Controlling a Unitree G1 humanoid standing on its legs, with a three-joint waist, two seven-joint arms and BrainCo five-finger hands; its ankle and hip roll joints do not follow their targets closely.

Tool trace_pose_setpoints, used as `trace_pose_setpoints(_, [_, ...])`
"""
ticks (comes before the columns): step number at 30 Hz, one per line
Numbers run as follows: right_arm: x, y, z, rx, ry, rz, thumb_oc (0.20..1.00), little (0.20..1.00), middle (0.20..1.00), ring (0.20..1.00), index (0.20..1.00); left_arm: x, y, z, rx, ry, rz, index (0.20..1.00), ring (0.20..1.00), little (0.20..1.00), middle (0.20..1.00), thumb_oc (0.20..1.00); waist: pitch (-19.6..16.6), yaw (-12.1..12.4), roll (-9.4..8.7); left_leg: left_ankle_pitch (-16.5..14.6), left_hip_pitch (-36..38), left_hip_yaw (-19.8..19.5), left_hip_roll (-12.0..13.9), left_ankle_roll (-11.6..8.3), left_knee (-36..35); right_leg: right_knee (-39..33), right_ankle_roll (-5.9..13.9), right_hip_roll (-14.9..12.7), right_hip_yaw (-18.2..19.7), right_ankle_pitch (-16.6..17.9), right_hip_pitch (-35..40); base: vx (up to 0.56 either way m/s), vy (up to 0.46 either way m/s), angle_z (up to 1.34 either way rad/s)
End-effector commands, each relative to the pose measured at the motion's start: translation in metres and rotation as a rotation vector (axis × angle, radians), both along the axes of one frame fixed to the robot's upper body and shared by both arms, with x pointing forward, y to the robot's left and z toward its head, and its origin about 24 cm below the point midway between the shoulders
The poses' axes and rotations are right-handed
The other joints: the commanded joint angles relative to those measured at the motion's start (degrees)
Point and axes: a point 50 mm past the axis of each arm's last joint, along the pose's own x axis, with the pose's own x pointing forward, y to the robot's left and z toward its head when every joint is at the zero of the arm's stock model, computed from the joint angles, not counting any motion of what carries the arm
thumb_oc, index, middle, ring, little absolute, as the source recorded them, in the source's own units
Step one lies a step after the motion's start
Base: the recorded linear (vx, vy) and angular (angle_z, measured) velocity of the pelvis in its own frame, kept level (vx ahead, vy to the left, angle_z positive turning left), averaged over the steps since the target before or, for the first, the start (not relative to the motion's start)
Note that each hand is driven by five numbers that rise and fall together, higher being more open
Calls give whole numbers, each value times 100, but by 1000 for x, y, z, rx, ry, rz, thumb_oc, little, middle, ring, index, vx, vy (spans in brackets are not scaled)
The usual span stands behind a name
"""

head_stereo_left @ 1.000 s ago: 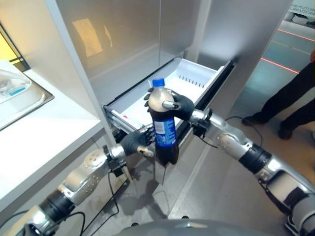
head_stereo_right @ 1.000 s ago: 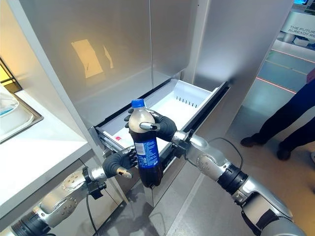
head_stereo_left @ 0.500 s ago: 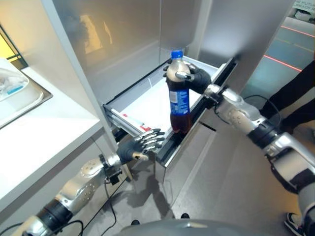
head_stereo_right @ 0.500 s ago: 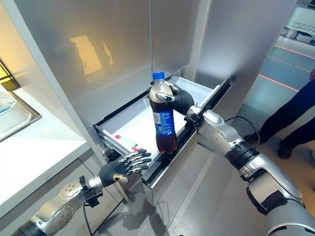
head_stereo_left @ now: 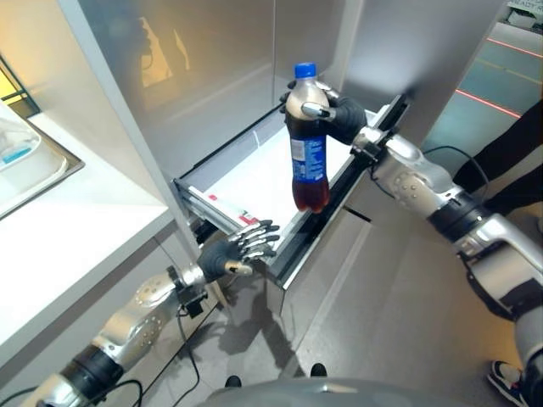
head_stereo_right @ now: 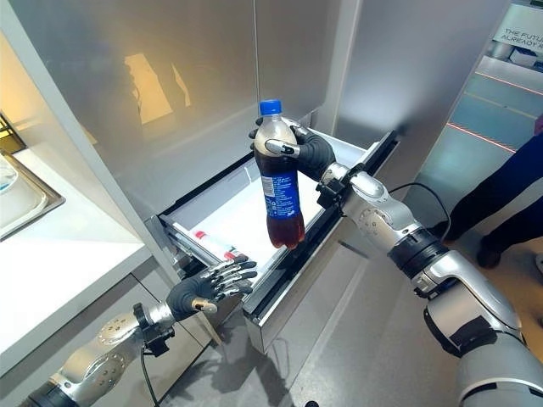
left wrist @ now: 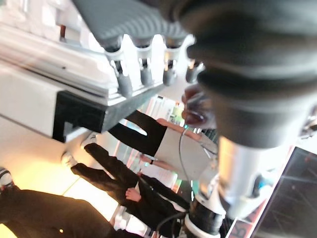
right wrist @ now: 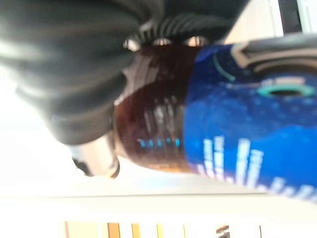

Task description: Take the drinks into the refrigerator

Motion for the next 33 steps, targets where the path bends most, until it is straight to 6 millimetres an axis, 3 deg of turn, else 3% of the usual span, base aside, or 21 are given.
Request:
trace_pose_setpoints(1, [-5, -7, 103, 118, -354, -35, 200, 200, 200, 200, 200, 4, 12, 16, 14, -96, 20, 1000, 1000, 1000, 1000, 1000, 114, 167, -334, -368, -80, -248, -410, 531, 132, 282, 24, 161, -156, -603, 276, 0, 0, 0])
trace_pose_setpoints(15, [-7, -14, 139, 31, -479, -116, 200, 200, 200, 200, 200, 5, 24, 30, 39, -175, 59, 1000, 1000, 1000, 1000, 1000, 611, 352, -407, -368, -745, -251, -491, 570, 536, 464, 16, 135, -90, -594, -263, -14, 3, -4])
trace_pose_setpoints(33, [-21, -43, 142, 31, -544, -163, 200, 200, 200, 200, 200, -4, 38, 68, -193, -382, 236, 1000, 1000, 1000, 1000, 1000, 1117, 629, -481, -346, -1177, -372, -535, 570, 783, 662, -16, 99, -165, -645, -614, -7, -5, 1])
